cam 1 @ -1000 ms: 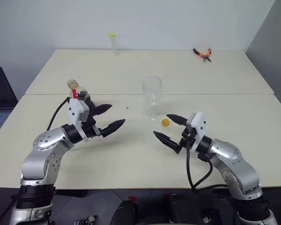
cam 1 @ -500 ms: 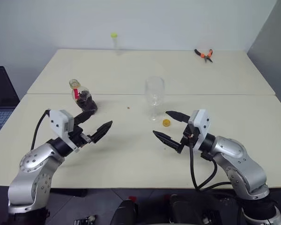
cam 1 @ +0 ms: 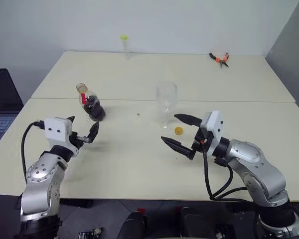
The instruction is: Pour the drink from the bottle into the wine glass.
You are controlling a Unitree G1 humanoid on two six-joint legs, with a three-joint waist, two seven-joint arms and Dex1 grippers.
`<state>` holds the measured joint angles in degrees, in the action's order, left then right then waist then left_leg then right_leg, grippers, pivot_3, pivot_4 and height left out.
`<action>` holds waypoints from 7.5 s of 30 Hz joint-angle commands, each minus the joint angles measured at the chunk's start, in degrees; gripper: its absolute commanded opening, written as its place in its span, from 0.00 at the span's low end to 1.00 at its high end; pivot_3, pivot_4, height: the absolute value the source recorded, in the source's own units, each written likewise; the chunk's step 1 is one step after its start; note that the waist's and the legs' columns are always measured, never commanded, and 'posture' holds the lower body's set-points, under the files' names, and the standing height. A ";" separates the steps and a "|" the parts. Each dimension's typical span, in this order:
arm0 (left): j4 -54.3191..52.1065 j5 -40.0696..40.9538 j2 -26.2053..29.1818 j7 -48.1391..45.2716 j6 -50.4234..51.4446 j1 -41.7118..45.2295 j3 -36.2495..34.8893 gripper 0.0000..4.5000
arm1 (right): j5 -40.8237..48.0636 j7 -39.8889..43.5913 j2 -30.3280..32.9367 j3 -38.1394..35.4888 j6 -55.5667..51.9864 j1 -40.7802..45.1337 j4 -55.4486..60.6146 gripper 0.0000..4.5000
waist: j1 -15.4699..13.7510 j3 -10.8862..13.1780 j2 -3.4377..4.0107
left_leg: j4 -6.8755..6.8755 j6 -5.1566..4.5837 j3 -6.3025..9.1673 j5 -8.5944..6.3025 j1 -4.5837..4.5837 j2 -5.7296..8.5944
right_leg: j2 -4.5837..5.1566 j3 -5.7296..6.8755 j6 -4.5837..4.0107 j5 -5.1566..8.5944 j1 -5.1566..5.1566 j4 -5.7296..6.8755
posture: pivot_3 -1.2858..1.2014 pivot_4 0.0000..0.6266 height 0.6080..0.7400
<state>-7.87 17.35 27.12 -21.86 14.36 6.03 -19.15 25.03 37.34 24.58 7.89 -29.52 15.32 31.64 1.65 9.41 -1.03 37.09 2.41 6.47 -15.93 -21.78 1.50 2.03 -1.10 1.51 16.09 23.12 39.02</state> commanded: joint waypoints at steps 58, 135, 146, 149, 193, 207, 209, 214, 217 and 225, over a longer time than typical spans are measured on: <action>46.77 -4.56 -1.46 2.49 -16.76 33.19 2.24 0.23 | 4.73 -1.71 1.03 0.71 -5.83 8.07 4.67 1.00 | 0.09 -0.05 -0.09 | 0.09 0.22 0.08 0.13 -0.13 0.07 | 0.04 0.11 0.01 -0.01 0.06 0.02 | 0.52 0.24 1.00; 74.43 -61.34 6.84 25.81 -61.94 72.02 46.30 0.17 | -10.91 -15.95 -11.46 1.17 1.60 7.44 -3.93 1.00 | 1.08 -0.04 -0.12 | 0.18 0.18 -0.09 0.14 -0.27 0.80 | 0.02 0.12 0.10 0.04 0.16 0.15 | 0.52 0.24 1.00; 75.24 -62.08 7.04 27.05 -61.24 73.09 46.86 0.16 | -10.62 -15.72 -11.31 1.07 1.44 7.13 -3.59 1.00 | 1.09 -0.04 -0.12 | 0.20 0.18 -0.09 0.14 -0.27 0.80 | 0.03 0.12 0.10 0.04 0.16 0.17 | 0.52 0.24 1.00; 75.61 -62.49 7.33 27.64 -60.78 73.56 47.16 0.16 | -10.63 -15.72 -11.31 0.99 1.49 7.23 -3.74 1.00 | 1.09 -0.04 -0.12 | 0.21 0.18 -0.09 0.14 -0.27 0.81 | 0.03 0.12 0.10 0.04 0.16 0.18 | 0.52 0.24 1.00; 78.34 -63.79 8.24 29.74 -58.77 74.10 48.50 0.16 | -9.86 -15.77 -11.40 0.66 0.94 7.38 -3.51 1.00 | 1.51 -0.04 -0.13 | 0.91 0.18 -0.07 0.13 -1.12 0.94 | 0.15 0.06 0.23 0.12 1.00 0.96 | 0.52 0.24 1.00; 77.82 -54.15 5.34 21.60 -60.06 72.22 43.02 0.16 | -9.84 -15.79 -11.76 0.90 1.07 7.29 -3.62 1.00 | 1.57 -0.04 -0.13 | 0.92 0.18 -0.09 0.13 -1.13 0.93 | 0.16 0.08 0.23 0.12 0.99 0.96 | 0.52 0.24 1.00; 77.74 -52.58 4.97 20.07 -60.03 71.90 42.18 0.16 | -9.86 -15.77 -11.84 0.97 1.08 7.27 -3.64 1.00 | 1.58 -0.04 -0.13 | 0.92 0.18 -0.09 0.13 -1.12 0.94 | 0.16 0.06 0.23 0.12 0.99 0.96 | 0.52 0.24 1.00; 77.90 -46.21 3.39 14.34 -58.91 70.78 37.91 0.16 | -9.95 -15.79 -11.99 1.07 1.13 7.15 -3.53 1.00 | 1.60 -0.04 -0.13 | 0.91 0.18 -0.08 0.13 -1.12 0.93 | 0.16 0.07 0.23 0.12 1.00 0.97 | 0.52 0.24 1.00; 77.69 -38.86 1.47 8.01 -56.42 69.86 32.66 0.16 | -10.15 -15.76 -11.94 1.21 1.39 6.94 -3.35 1.00 | 1.62 -0.04 -0.13 | 0.93 0.18 -0.08 0.13 -1.13 0.91 | 0.17 0.09 0.23 0.12 0.99 0.96 | 0.52 0.24 1.00; 70.65 -22.90 -1.02 -1.94 -44.96 63.76 19.96 0.16 | -7.07 -11.30 -9.73 1.77 0.57 5.12 0.66 1.00 | 1.91 -0.04 -0.12 | 0.95 0.18 -0.01 0.13 -1.11 0.85 | 0.17 0.08 0.22 0.12 1.00 0.99 | 0.52 0.24 1.00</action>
<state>66.70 -9.05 25.93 -23.12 -32.13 70.16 3.61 15.83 24.29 14.62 9.97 -29.15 20.36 28.06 3.56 9.37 -1.15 38.03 2.59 6.51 -15.80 -22.87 2.32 2.20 -1.04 1.73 16.20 24.12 40.02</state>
